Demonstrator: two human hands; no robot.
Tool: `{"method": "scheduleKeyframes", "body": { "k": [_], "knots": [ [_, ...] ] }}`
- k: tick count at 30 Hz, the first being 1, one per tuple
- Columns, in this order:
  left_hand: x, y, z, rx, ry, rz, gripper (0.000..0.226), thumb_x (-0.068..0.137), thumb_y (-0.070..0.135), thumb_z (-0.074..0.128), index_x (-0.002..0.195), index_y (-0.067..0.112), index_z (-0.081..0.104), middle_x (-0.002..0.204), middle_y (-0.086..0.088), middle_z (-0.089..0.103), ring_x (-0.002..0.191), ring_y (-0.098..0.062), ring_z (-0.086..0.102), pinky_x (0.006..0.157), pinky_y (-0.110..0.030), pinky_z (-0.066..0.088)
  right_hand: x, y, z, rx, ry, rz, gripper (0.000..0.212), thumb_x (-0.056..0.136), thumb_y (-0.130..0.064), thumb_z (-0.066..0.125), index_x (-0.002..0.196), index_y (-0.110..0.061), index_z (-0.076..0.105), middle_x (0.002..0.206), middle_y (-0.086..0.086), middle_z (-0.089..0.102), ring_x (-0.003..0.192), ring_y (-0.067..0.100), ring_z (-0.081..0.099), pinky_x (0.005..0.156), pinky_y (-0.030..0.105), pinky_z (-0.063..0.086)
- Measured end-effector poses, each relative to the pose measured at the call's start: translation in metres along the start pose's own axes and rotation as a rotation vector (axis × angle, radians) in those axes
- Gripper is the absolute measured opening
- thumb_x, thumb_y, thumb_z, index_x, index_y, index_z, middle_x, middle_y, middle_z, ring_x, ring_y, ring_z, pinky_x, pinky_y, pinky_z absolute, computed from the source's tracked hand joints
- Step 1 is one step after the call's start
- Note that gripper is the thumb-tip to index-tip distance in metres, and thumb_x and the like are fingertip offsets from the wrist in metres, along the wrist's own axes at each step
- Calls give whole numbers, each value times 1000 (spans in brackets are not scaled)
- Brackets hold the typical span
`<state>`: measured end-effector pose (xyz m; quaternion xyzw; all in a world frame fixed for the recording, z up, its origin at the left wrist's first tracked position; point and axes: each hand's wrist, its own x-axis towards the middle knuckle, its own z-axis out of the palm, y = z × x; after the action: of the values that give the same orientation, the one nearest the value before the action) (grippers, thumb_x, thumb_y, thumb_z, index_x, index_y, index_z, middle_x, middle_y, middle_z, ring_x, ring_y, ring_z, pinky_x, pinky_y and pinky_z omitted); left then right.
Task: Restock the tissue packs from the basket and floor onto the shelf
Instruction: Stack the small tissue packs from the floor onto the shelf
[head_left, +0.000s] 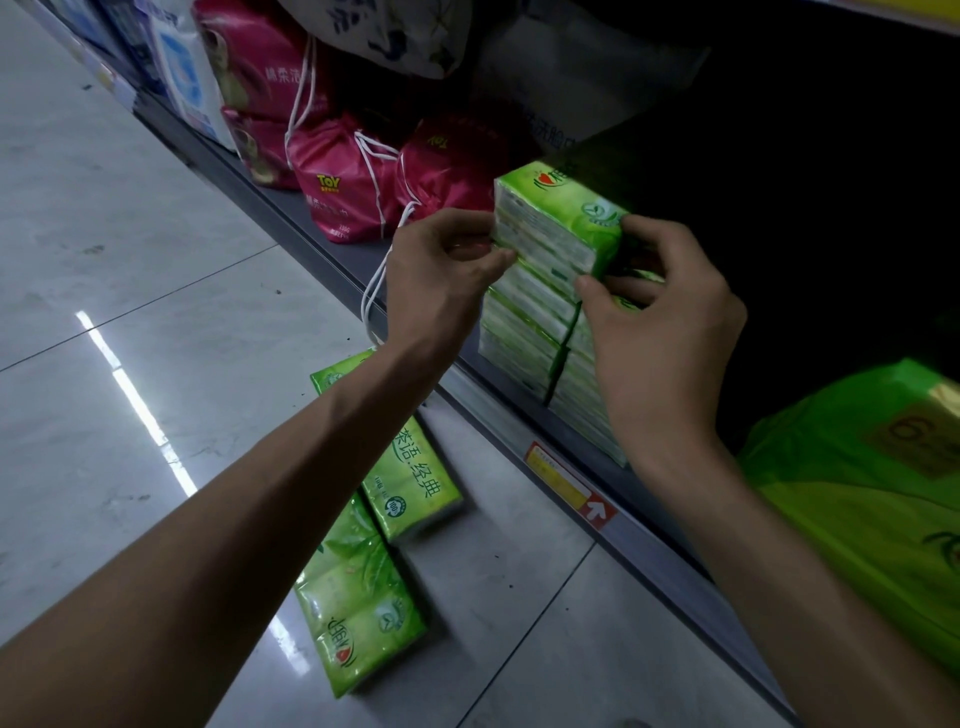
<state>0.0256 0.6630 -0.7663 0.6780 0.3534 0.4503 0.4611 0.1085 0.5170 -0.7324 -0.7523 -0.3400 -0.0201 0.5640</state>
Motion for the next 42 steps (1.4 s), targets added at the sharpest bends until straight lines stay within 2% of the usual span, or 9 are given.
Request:
{"method": "scheduleKeyframes", "body": {
  "k": [6, 13, 16, 18, 21, 24, 29, 34, 42],
  "knots": [
    [-3, -4, 1, -28, -1, -14, 36, 83, 11, 86, 117, 6, 76, 104, -3, 79, 94, -16, 78, 87, -39, 65, -1, 6, 5, -50, 2, -38, 48, 88, -13, 81, 133, -20, 63, 121, 2, 69, 100, 8, 71, 79, 32, 64],
    [-17, 9, -3, 77, -34, 125, 59, 89, 12, 81, 143, 13, 59, 115, 0, 70, 97, -6, 69, 81, -17, 56, -8, 4, 0, -61, -50, -69, 60, 93, -7, 74, 147, -23, 53, 135, -2, 60, 117, 11, 65, 92, 33, 61],
    [-22, 11, -7, 289, -32, 340, 84, 91, 18, 77, 162, 28, 33, 140, -1, 58, 111, -11, 63, 88, -30, 59, -16, 1, -2, -166, -48, -173, 61, 95, -2, 69, 150, -21, 51, 148, 3, 49, 122, 1, 53, 97, 12, 52],
    [-24, 14, -9, 416, -73, 441, 79, 93, 14, 71, 162, 28, 35, 142, -4, 54, 111, -13, 61, 89, -37, 59, -19, 3, -2, -260, -65, -215, 58, 97, -2, 67, 150, -19, 52, 152, 6, 45, 117, -11, 35, 89, -9, 34],
    [-27, 14, -10, 516, -110, 501, 63, 94, 9, 65, 153, 26, 50, 148, -6, 50, 120, -16, 57, 91, -41, 58, -21, 6, -1, -310, -91, -218, 55, 99, -2, 63, 151, -16, 51, 153, 6, 46, 114, -15, 27, 83, -16, 23],
    [-33, 8, -7, 506, -127, 462, 67, 91, 3, 61, 153, 27, 51, 153, -4, 46, 127, -17, 55, 90, -42, 58, -22, 8, -1, -339, -91, -226, 54, 100, -2, 61, 151, -14, 51, 154, 8, 47, 126, 3, 32, 84, -17, 19],
    [-41, 1, -7, 515, -134, 471, 75, 89, -1, 62, 157, 27, 46, 160, -6, 40, 136, -15, 49, 85, -38, 58, -28, 10, 0, -362, -152, -185, 61, 102, -6, 60, 158, -23, 42, 158, 4, 41, 125, -2, 36, 85, -9, 29],
    [-39, 3, -9, 521, -161, 467, 78, 91, 1, 62, 161, 28, 38, 165, -5, 35, 141, -16, 44, 88, -39, 58, -31, 8, -1, -358, -193, -166, 69, 102, -15, 60, 162, -30, 29, 163, -1, 34, 133, 10, 44, 103, 27, 46],
    [-36, 0, -21, 625, -223, 534, 83, 88, 2, 60, 163, 25, 34, 167, -9, 35, 133, -27, 55, 94, -50, 54, -44, 9, 0, -370, -164, -203, 72, 101, -15, 62, 163, -26, 26, 165, 1, 35, 140, 16, 44, 103, 27, 42]
  ]
}}
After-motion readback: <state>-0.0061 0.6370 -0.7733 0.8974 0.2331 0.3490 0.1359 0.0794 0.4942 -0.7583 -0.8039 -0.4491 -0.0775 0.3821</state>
